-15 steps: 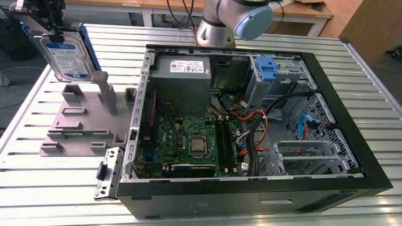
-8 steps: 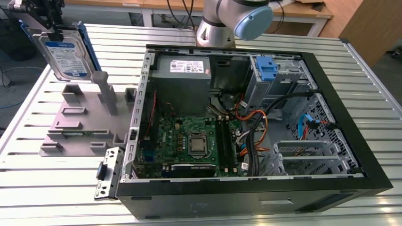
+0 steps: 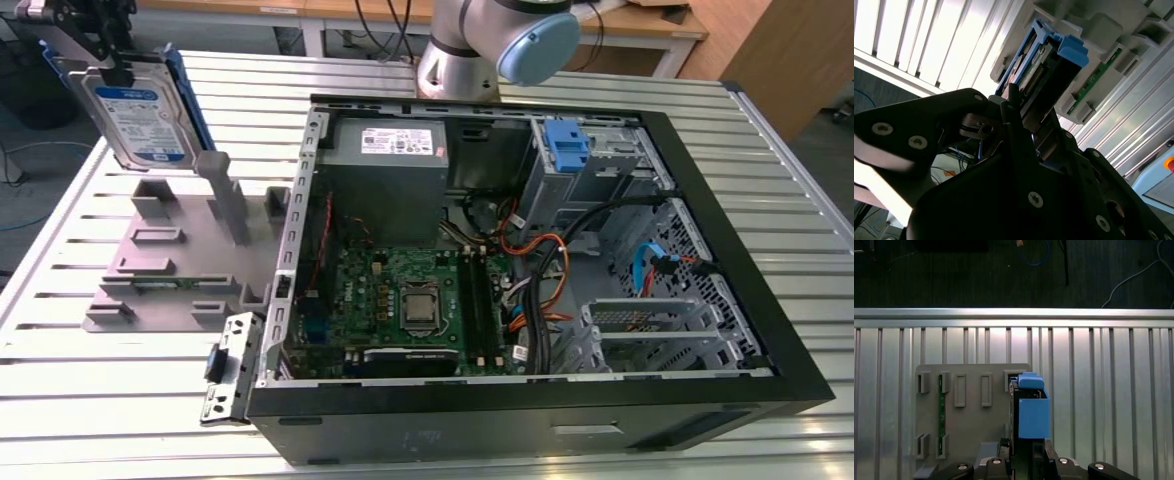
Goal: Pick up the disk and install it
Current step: 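Pick up the disk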
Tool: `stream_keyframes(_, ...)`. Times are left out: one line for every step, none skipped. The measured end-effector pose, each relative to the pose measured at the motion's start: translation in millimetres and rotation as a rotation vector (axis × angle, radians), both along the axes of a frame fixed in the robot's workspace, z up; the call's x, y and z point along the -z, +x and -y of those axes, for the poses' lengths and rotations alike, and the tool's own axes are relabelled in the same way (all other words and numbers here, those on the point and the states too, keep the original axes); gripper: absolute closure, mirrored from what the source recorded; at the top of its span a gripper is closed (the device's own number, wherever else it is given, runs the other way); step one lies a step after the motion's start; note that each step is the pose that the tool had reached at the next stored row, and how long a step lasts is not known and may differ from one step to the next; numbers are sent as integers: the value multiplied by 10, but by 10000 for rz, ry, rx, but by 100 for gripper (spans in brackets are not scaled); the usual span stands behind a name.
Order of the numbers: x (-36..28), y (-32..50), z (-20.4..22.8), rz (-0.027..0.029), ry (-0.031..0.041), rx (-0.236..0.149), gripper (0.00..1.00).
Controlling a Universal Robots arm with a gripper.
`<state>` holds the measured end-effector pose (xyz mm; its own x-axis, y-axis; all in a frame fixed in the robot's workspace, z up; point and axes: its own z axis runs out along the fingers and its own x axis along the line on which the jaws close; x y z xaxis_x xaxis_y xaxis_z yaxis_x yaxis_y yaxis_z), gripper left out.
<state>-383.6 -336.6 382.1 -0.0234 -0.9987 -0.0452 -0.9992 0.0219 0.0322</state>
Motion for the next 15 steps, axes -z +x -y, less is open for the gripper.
stream_keyframes(-4, 0, 0, -2, -1, 0, 65)
stream_keyframes(-6, 0, 0, -1, 0, 0, 65)
stream_keyframes(-7, 0, 0, 0, 0, 0, 65)
stream_keyframes(-8, 0, 0, 1, 1, 0, 65)
stream_keyframes(-11, 0, 0, 2, 1, 0, 65)
stream_keyframes(-16, 0, 0, -1, -1, 0, 65)
stream_keyframes(-23, 0, 0, -2, -1, 0, 65)
stream_keyframes(-29, 0, 0, 0, 0, 0, 65)
stream_keyframes(-36, 0, 0, 0, 0, 0, 65)
stream_keyframes(-44, 0, 0, 0, 0, 0, 65)
stream_keyframes(-53, 0, 0, 0, 0, 0, 65)
stream_keyframes(-60, 0, 0, 1, 0, 0, 65)
stream_keyframes(-65, 0, 0, 2, 1, 0, 65)
stream_keyframes(-66, 0, 0, 3, 2, 0, 65)
stream_keyframes(-66, 0, 0, 4, 2, 0, 65)
